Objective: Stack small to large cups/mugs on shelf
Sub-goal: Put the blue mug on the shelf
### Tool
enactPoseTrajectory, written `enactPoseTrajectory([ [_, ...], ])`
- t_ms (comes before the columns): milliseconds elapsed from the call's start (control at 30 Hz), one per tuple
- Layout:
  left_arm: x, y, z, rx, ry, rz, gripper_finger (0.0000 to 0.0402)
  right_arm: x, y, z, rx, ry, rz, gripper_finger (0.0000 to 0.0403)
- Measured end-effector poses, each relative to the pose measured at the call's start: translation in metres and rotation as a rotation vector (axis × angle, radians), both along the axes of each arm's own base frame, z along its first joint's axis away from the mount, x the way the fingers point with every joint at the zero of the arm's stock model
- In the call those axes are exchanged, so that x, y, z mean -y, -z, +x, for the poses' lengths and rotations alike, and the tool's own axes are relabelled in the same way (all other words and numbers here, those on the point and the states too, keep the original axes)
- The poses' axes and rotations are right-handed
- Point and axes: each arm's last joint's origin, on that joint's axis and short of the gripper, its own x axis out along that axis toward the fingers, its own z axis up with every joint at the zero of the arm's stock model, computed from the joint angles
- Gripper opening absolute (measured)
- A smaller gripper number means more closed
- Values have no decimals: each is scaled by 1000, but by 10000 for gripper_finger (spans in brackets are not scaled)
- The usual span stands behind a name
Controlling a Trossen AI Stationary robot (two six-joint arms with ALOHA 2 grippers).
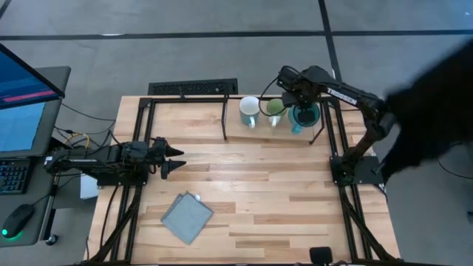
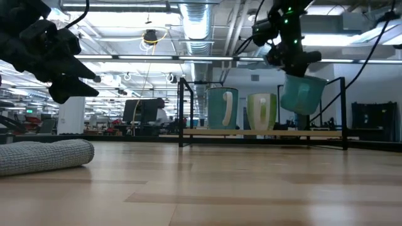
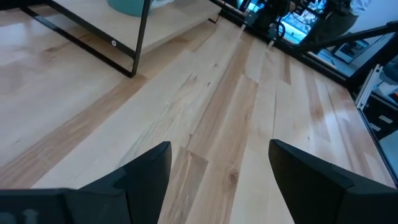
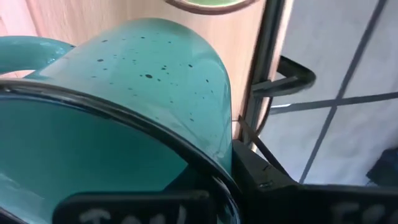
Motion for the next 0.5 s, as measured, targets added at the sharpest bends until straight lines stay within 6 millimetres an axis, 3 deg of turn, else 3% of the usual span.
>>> enactPoseTrajectory([
  [267,0,0,0,3,-4,-12,261,14,27,13,-119,-47,24,38],
  [500,0,0,0,3,-5,-13,261,21,32,14,-126,-91,30,38],
])
